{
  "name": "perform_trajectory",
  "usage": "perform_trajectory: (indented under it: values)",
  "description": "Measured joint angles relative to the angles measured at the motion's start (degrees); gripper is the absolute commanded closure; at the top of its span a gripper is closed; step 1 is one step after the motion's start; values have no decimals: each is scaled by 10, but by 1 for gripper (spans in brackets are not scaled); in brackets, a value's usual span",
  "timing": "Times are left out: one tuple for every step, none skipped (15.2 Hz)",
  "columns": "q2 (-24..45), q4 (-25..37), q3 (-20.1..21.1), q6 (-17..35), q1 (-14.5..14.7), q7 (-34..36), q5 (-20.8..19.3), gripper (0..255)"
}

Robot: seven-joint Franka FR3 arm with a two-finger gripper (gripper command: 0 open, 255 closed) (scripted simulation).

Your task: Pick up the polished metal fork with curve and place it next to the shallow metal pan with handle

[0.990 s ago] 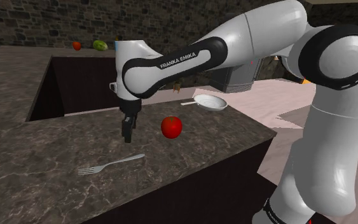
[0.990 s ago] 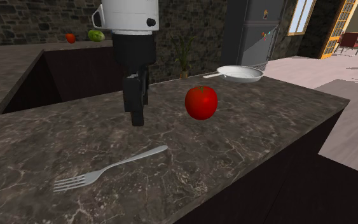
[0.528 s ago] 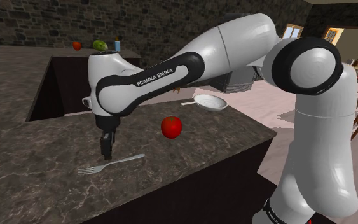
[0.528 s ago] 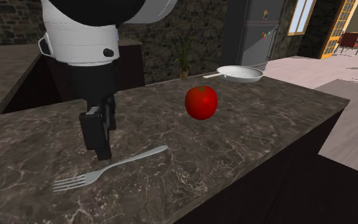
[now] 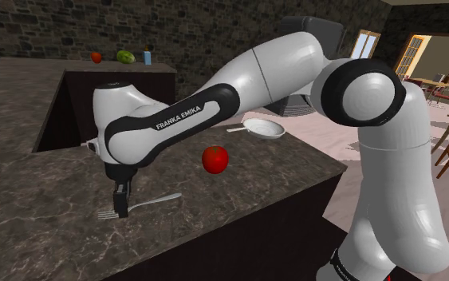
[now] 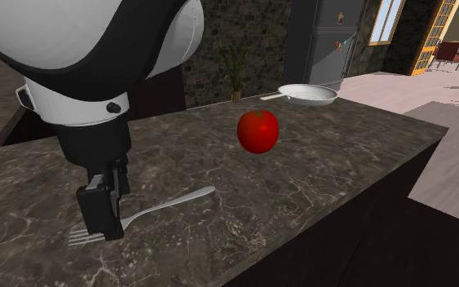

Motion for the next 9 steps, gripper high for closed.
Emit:
perform_trajectory:
  values:
    - [5,-1,-1,6,1,1,-1,0]
    - [11,-1,-1,12,2,2,-3,0]
    - [12,-6,-1,17,2,2,-3,0]
    - [13,-6,-2,19,2,2,-4,0]
    - [13,-7,-2,20,2,2,-4,0]
    - [13,-7,-2,21,2,2,-4,0]
    - [13,-8,-2,21,2,2,-4,0]
    - [13,-8,-2,21,2,2,-4,0]
    - [13,-8,-2,21,2,2,-4,0]
